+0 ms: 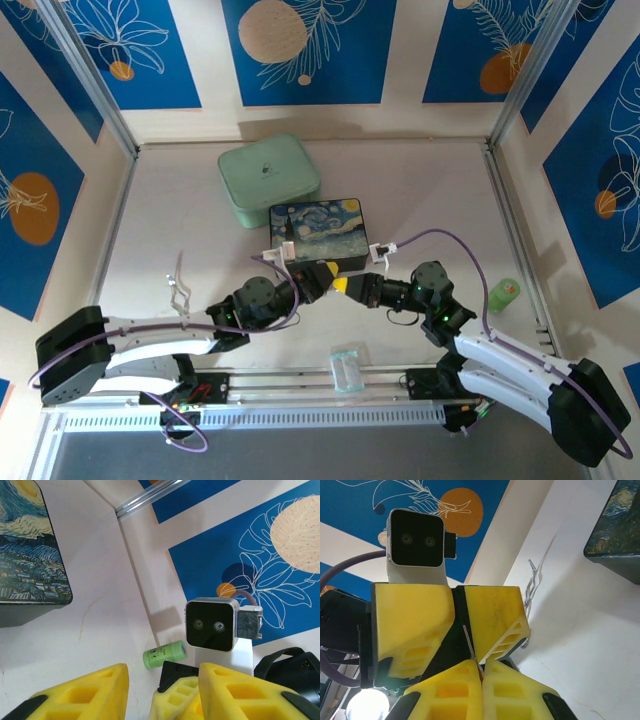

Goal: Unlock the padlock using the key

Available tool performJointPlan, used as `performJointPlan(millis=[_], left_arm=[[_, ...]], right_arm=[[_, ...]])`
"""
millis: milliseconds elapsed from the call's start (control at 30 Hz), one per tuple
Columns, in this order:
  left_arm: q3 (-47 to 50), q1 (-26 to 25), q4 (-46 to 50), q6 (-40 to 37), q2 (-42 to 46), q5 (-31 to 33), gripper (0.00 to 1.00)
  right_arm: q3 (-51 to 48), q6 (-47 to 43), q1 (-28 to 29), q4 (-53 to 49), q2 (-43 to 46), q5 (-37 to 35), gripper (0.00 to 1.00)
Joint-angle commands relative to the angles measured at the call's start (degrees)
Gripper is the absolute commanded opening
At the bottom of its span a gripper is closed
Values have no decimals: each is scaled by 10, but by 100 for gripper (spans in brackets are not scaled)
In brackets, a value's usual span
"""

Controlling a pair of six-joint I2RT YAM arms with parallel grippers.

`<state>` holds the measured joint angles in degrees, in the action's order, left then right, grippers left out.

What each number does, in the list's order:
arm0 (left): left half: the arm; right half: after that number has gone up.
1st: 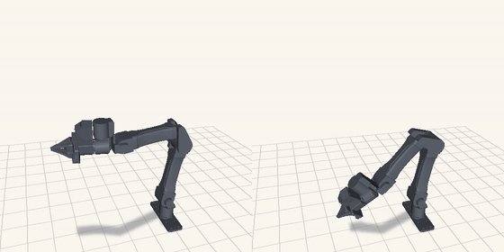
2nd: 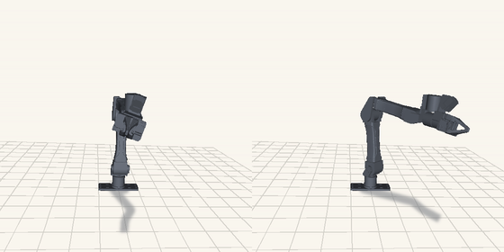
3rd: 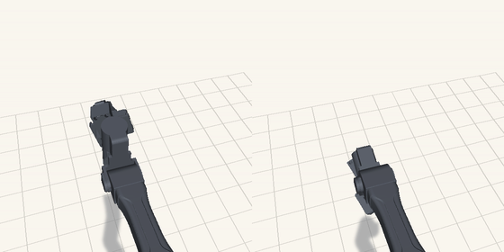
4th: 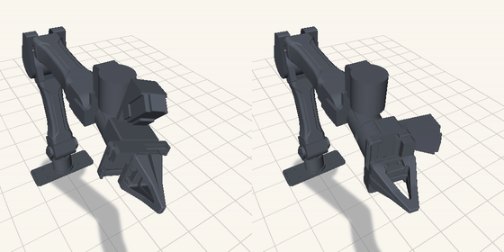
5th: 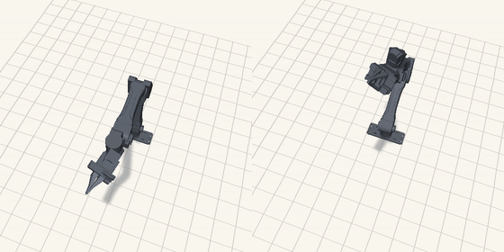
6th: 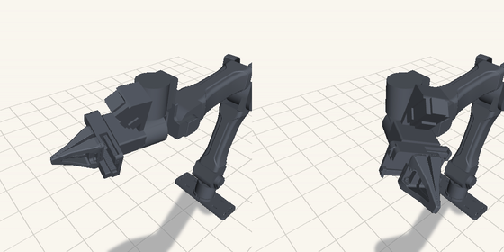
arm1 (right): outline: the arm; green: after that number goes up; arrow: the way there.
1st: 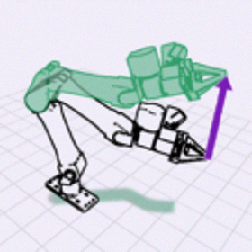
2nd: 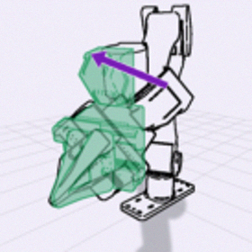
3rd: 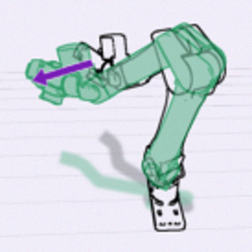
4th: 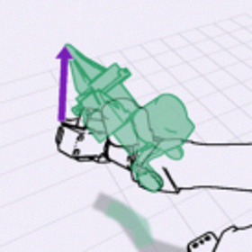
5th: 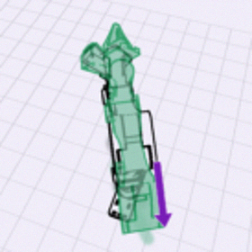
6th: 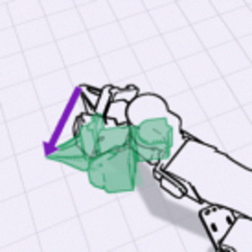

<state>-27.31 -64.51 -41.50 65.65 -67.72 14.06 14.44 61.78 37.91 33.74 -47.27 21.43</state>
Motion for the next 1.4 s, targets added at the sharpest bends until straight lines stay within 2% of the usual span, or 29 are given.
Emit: performJointPlan(millis=[0,67,167,300,367,433,500,567,667,767,833,900,1000,1167,1267,1367], left_arm=[[-18,4,3,-6,-3,13,43],[-20,4,12,-5,-6,15,49],[-20,5,27,3,-9,26,65],[-19,5,71,14,6,58,92],[-19,5,106,20,21,78,97],[-14,5,123,20,34,90,97],[-8,5,139,19,43,99,94],[-22,5,205,23,47,110,90],[-63,5,344,0,39,124,85],[-70,6,368,-40,15,127,83],[-57,15,357,-50,1,129,82],[-22,48,280,-84,-17,75,79],[-13,81,228,-113,-52,-3,79],[-58,82,271,-167,-108,-17,84],[-57,83,239,-189,-146,-10,80],[-56,96,179,-214,-193,-36,74]], right_arm=[[-8,-6,-10,-18,11,-8,0],[-10,-6,-15,-29,16,-11,0],[-12,-6,-28,-57,25,-26,0],[-22,-3,-52,-92,31,-46,0],[-27,-1,-63,-94,31,-42,0],[-28,-3,-70,-109,31,-43,0],[-12,-14,-71,-185,31,-72,0],[-3,-22,-71,-246,30,-106,0],[-9,2,-79,-283,26,-130,0],[-3,3,-81,-305,16,-132,0],[1,-2,-80,-314,16,-130,0],[10,-7,-80,-342,17,-134,0],[20,-15,-85,-363,13,-132,0],[15,-14,-86,-365,14,-121,0],[9,-8,-86,-366,16,-119,0],[7,-5,-87,-377,18,-117,0]])
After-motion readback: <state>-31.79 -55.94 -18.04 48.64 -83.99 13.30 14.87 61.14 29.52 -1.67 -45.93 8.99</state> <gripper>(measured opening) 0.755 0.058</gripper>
